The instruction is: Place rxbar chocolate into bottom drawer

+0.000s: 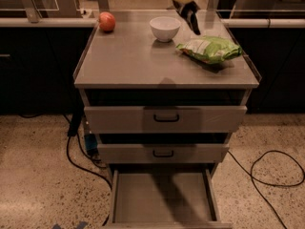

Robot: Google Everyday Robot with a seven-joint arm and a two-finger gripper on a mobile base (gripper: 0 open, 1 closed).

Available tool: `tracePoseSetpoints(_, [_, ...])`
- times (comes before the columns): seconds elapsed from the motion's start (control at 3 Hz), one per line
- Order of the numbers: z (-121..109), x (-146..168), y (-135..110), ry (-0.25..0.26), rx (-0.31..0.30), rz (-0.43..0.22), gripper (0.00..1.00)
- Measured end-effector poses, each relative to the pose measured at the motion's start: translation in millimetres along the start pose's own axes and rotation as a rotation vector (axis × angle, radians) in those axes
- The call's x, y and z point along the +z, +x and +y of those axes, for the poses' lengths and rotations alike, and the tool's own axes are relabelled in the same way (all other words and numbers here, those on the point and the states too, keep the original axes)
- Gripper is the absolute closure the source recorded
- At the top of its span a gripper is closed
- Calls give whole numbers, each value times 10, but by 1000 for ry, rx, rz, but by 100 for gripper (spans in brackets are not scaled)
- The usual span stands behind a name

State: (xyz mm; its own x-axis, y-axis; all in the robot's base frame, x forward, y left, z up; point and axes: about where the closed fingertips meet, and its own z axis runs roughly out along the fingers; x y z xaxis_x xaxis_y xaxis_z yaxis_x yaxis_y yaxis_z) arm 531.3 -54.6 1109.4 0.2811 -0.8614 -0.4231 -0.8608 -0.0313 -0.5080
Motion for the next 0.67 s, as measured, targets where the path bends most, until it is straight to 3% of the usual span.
tracePoseSetpoints(0.33, [598,-116,139,-49,3,-56,100])
tracePoseSetpoints(0.67, [1012,404,393,-175,-21,-119,100])
